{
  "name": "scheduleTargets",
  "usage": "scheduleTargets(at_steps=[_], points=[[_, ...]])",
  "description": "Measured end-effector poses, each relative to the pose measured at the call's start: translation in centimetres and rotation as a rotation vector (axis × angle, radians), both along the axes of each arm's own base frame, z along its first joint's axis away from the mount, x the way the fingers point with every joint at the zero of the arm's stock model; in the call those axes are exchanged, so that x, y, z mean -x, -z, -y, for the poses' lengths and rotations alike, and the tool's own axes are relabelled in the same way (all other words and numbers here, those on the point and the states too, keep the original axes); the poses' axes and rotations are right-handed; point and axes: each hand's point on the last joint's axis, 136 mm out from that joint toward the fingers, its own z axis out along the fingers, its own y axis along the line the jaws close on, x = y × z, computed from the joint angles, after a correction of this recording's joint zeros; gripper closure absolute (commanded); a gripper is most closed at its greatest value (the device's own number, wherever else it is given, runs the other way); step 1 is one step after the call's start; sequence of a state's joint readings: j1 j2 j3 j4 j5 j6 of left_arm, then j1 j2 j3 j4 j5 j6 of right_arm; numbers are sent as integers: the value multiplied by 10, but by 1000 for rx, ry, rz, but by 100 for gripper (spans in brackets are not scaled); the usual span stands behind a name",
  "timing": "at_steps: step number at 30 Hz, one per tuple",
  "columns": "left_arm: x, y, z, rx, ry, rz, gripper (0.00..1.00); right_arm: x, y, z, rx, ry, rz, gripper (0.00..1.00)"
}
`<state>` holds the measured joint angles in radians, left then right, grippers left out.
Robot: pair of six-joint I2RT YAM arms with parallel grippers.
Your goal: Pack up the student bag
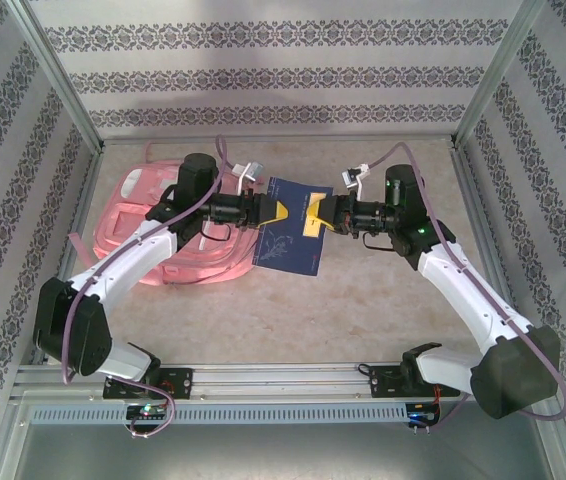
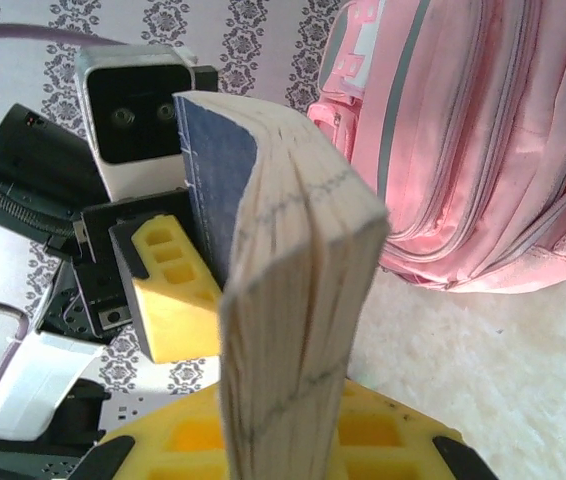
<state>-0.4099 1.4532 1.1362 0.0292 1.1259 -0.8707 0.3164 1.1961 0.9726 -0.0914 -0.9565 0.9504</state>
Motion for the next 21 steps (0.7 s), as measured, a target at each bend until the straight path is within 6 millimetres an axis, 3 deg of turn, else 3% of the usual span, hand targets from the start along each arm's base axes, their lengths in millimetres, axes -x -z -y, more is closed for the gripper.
scheduleTargets(at_steps=[3,6,12,16,21], points=[[0,-2,2,21,20,-4,100,-1,4,3,32,17,16,41],[-5,-5,3,30,2,4,100,-3,10,10,80,64,7,19],[-43,-9,-7,17,-245,-23,100,-15,1,34,94,267,1,11],[-62,-21,-35,61,-553,-21,100,-12,-1,40,48,388,18,2],[-72,-49,-68,171,-829,-15,100,-23,6,35,-42,472,-49,2]])
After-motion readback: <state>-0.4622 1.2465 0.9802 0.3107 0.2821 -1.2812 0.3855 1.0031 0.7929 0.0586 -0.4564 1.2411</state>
